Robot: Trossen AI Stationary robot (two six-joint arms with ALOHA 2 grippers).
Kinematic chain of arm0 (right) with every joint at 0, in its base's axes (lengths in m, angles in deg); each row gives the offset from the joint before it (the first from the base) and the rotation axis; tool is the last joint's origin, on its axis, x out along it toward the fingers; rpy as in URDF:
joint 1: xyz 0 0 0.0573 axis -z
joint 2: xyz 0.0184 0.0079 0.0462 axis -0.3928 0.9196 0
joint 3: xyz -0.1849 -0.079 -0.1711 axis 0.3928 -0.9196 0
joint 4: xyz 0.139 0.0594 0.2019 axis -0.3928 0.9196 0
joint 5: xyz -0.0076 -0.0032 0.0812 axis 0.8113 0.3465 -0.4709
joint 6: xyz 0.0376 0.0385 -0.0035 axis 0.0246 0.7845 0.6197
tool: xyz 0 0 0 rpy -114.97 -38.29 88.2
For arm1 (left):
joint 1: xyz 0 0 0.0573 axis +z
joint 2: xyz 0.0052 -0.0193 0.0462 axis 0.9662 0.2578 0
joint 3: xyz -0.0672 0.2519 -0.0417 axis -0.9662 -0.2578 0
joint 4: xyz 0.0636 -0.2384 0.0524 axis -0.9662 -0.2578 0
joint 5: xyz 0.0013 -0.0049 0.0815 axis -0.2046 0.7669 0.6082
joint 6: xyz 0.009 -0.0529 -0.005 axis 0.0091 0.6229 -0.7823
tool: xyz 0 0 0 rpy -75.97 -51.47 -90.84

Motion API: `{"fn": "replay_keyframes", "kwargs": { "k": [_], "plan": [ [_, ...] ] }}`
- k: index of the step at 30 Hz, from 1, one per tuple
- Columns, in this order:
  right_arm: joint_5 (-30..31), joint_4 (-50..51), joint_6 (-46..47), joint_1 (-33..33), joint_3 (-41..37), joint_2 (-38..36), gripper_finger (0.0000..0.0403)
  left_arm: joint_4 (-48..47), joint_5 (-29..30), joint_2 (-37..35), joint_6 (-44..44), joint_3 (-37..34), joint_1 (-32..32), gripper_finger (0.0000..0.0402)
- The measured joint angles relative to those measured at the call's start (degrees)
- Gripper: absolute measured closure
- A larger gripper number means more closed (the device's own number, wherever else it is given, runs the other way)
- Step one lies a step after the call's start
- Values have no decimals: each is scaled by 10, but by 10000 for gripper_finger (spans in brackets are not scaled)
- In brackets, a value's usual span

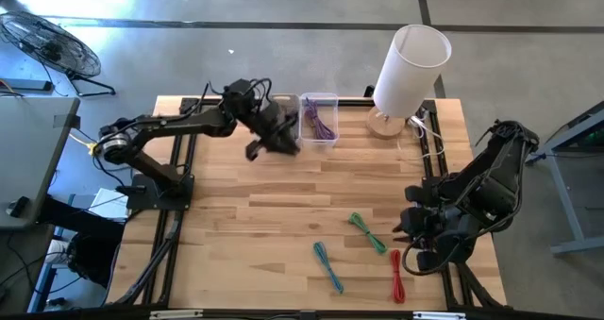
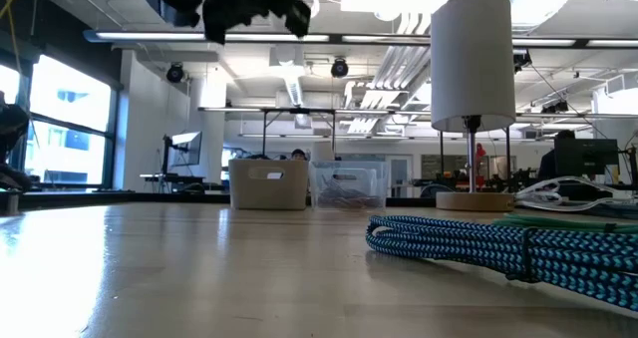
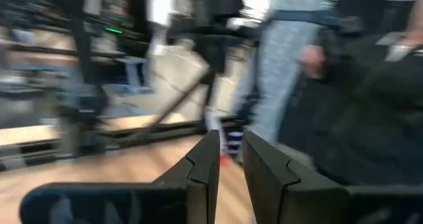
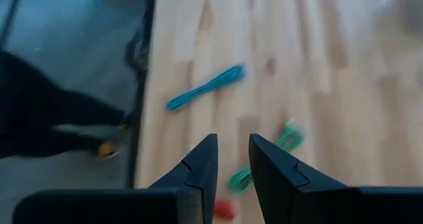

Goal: Pick & Place USB Port
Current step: Put the red USB cable into the transparent bin

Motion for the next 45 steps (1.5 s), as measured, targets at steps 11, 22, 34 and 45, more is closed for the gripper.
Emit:
{"fn": "replay_keyframes", "kwargs": {
  "k": [11, 22, 34, 45],
  "plan": [
    [-135, 15, 272, 0, 0, 1, 325, -275, 40, -84, -92, 0, -134, 392],
    [-203, 9, 427, -2, 0, 103, 325, -603, 303, -157, -232, 0, -280, 401],
    [-244, 30, 566, -2, 0, 247, 324, -629, 467, -188, -212, 0, -412, 401],
    [-288, 50, 632, -2, 0, 270, 235, -648, 472, -186, -209, 0, -440, 401]
  ]
}}
